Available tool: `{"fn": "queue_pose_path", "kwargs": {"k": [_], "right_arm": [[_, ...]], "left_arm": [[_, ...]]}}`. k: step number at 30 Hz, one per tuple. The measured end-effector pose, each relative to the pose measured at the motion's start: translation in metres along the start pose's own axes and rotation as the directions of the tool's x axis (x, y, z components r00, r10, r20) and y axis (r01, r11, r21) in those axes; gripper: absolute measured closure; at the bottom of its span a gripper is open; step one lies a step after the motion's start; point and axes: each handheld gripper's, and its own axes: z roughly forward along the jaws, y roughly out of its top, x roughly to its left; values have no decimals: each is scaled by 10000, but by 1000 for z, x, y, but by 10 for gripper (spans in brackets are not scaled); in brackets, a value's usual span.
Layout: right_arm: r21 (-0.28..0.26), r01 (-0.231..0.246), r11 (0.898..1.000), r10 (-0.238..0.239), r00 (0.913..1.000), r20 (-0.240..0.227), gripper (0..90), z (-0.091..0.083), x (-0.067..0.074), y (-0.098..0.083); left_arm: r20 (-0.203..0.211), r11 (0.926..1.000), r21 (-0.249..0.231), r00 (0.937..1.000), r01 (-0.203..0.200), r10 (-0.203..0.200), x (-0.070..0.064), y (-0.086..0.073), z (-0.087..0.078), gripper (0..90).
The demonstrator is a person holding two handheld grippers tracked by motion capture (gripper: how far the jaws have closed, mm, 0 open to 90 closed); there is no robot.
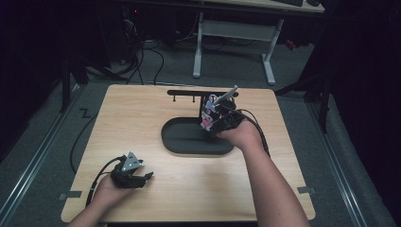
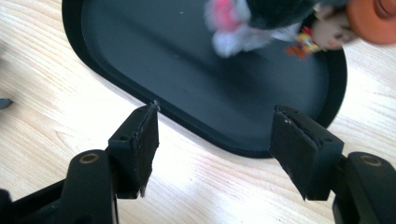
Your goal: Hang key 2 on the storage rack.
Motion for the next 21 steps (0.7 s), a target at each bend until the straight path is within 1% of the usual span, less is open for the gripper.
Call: {"fn": "queue_pose_path", "kwargs": {"k": [2, 3, 4, 6, 7, 8, 9, 10, 11, 12, 13, 15, 16, 17, 19, 21], "right_arm": [[-125, -3, 9999, 4, 10000, 92, 333, -2, -3, -10], [-125, -3, 9999, 4, 10000, 92, 333, -2, -3, -10], [-176, 16, 9998, -12, 9998, 212, 332, -3, -4, -19], [-265, -7, 9996, 12, 9998, 179, 330, -2, -5, -22], [-438, 95, 9990, -82, 9995, 297, 322, -3, -6, -31], [-599, 128, 9981, -106, 9992, 374, 317, -3, -7, -35], [-599, 128, 9981, -106, 9992, 374, 317, -3, -7, -35], [-626, 113, 9980, -85, 9990, 445, 316, -3, -7, -40], [-737, 214, 9970, -178, 9986, 490, 317, -2, -7, -45], [-875, 320, 9956, -271, 9980, 562, 312, -1, -8, -55], [-875, 320, 9956, -271, 9980, 562, 312, -1, -8, -55], [-1073, 550, 9927, -484, 9968, 631, 296, 3, -9, -67], [-1073, 550, 9927, -484, 9968, 631, 296, 3, -9, -67], [-1294, 451, 9906, -376, 9975, 596, 293, 6, -11, -79], [-1722, 411, 9842, -323, 9980, 536, 292, 12, -13, -92], [-1980, 381, 9795, -300, 9986, 437, 293, 17, -16, -104]], "left_arm": [[3, 10000, 5, 10000, 2, -2, 0, 0, 0, 355], [18, 10000, 12, 10000, 8, -8, 0, 0, 0, 355], [60, 10000, 23, 10000, 32, -32, 0, 0, 0, 358], [93, 10000, 41, 10000, 17, -18, -1, 0, -1, 360], [116, 10000, 10, 9999, -5, 5, -1, 0, -1, 372], [132, 10000, -16, 9999, 11, -11, -2, 1, -1, 373], [132, 10000, -16, 9999, 11, -11, -2, 1, -1, 373], [156, 10000, -36, 9999, 32, -31, -2, 1, 0, 373], [176, 10000, -42, 9998, 17, -17, -3, 1, 0, 373], [185, 10000, -43, 9998, 4, -3, -4, 2, 0, 372], [185, 10000, -43, 9998, 4, -3, -4, 2, 0, 372], [190, 10000, -5, 9998, -46, 46, -5, 2, 0, 372], [190, 10000, -5, 9998, -46, 46, -5, 2, 0, 372], [190, 10000, -1, 9998, -58, 58, -5, 2, 0, 372], [195, 10000, -24, 9998, -71, 71, -6, 2, 0, 372], [188, 9999, -1, 9998, -107, 107, -7, 2, 1, 372]]}}
